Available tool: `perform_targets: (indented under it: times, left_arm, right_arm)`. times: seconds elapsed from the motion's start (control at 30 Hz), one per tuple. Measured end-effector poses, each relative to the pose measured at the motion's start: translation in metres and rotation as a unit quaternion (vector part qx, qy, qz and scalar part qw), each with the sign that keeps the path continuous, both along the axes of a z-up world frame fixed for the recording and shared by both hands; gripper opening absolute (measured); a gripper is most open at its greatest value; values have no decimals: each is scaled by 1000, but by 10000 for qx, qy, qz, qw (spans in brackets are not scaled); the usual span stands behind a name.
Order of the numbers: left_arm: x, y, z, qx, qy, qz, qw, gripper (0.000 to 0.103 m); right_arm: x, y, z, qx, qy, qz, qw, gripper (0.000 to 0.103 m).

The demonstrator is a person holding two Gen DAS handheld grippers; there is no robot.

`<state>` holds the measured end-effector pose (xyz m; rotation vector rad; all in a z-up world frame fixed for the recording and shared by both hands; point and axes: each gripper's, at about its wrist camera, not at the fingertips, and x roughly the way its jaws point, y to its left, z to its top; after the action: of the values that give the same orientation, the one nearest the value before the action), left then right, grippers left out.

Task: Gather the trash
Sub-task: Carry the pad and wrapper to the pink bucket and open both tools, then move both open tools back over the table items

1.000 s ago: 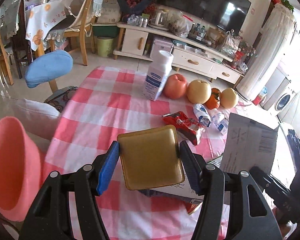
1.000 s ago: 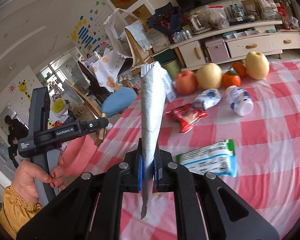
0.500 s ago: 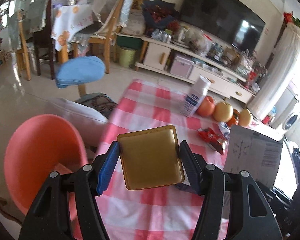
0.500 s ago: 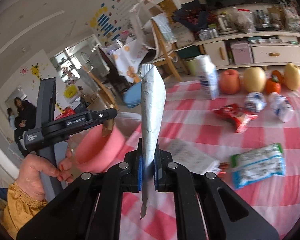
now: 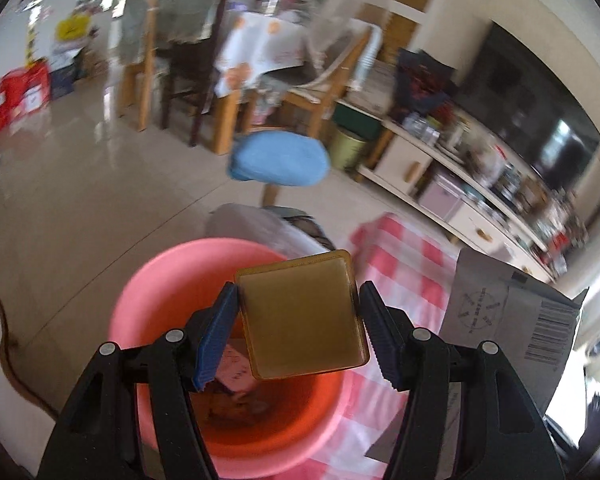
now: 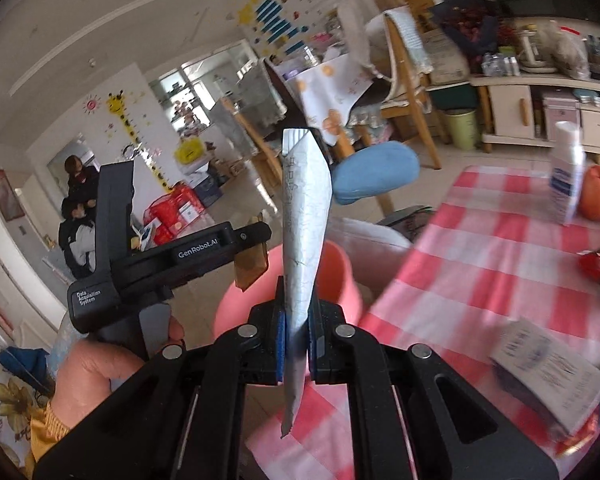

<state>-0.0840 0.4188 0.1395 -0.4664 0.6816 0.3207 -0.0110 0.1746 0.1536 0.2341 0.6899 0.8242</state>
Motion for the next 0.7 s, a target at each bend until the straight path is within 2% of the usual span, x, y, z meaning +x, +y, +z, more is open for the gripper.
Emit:
perform_targets:
  times: [0.33, 0.43, 0.47, 0.57, 0.63, 0.7]
  left_arm:
    - [-1, 38, -22, -249, 308, 458, 9982, 64]
    - [-1, 38, -24, -236, 396, 453, 9979, 67]
    - [0, 38, -25, -232, 424, 453, 9978, 74]
    - [-1, 35, -22, -151, 432, 458, 9979, 79]
    - [0, 30, -20, -73, 428, 449, 9980, 83]
    - [1, 25, -18, -27, 445, 411, 9982, 84]
  right_arm:
    - [20, 65, -27, -323, 359, 142, 9987, 10]
    - [21, 72, -35, -553, 412, 82, 9976, 17]
    - [20, 72, -38, -606, 419, 69, 9973, 23]
    - [17, 66, -42, -663, 377, -57, 9971, 43]
    - [14, 58, -42, -675, 306, -165, 9971, 52]
    - [9, 49, -40, -707, 192, -291, 9969, 61]
